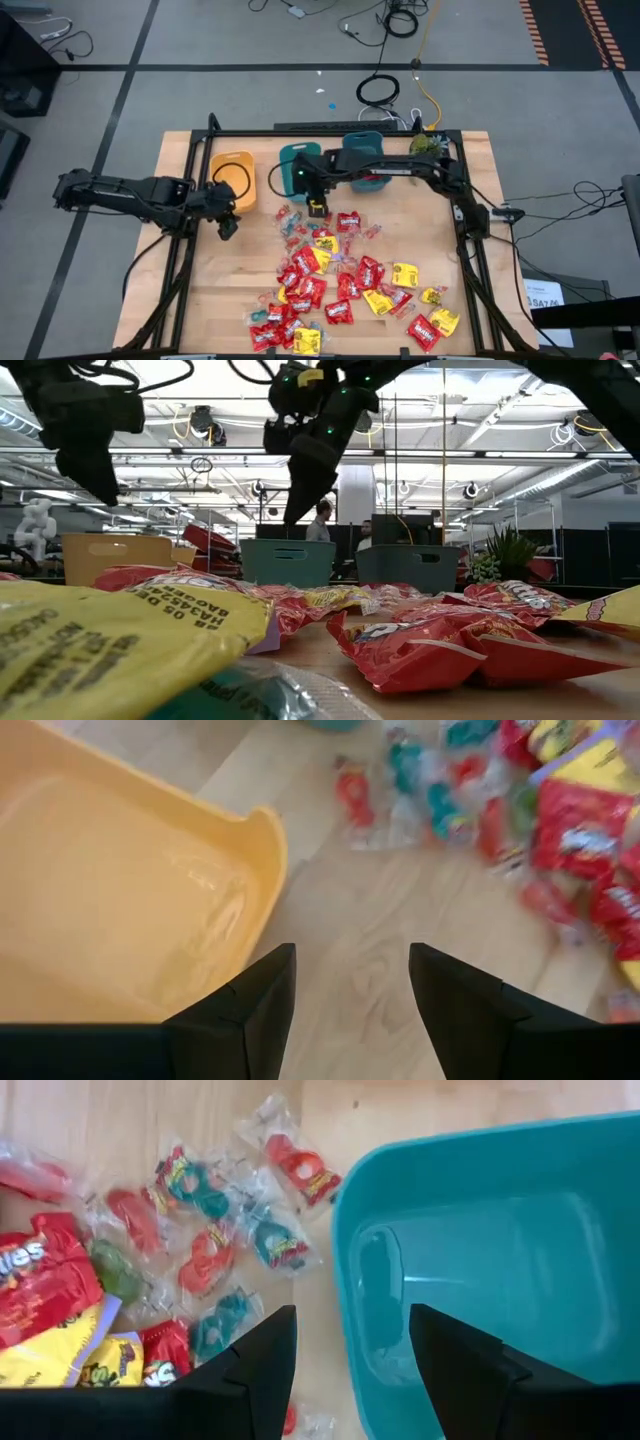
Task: Sort candy
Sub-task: Adjust the green and yellow bins
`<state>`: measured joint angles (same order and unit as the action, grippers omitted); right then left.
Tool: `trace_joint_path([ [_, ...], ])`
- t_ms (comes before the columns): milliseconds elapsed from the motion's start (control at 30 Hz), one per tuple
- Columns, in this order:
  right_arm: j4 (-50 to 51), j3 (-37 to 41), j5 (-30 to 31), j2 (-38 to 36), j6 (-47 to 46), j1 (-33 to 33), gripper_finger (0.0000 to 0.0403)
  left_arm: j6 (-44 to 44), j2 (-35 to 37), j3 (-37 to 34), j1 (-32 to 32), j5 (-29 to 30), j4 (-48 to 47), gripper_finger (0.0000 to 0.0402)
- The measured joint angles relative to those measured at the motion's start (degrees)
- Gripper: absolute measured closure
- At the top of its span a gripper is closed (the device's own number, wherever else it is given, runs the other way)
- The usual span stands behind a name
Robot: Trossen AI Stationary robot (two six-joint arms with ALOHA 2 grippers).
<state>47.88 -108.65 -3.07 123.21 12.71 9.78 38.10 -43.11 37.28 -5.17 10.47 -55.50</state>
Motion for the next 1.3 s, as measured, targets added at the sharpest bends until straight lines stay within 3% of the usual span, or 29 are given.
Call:
trace_joint_path([
  [267,0.99,-0.97,0.45,2.79,0.16,-0.19,0.0216,-4.19,-2.39,0.0,1.86,0.07,-5.71,0.0197],
  [367,0.89,-1.0,4.07,3.08,0.2,-0.19,0.0226,-4.35,-3.25,0.0,2.94,0.08,-5.19,0.0197],
  [733,1.8,-1.0,4.26,3.44,0.45,-0.14,0.0349,-9.73,-3.97,0.0,5.81,0.19,-5.08,0.0197],
  [933,2.03,-1.0,4.52,3.44,1.31,-0.13,0.0394,-11.93,-6.3,0.0,8.27,-1.49,-5.08,0.0197],
  [1167,2.36,-1.0,7.6,3.44,-5.69,1.85,0.0401,-11.89,-8.16,0.0,9.42,-2.75,-5.03,0.0197],
  [1300,3.91,-1.0,7.5,3.4,-3.65,2.77,0.0402,-11.58,-8.17,0.0,9.42,-2.78,-5.03,0.0197],
])
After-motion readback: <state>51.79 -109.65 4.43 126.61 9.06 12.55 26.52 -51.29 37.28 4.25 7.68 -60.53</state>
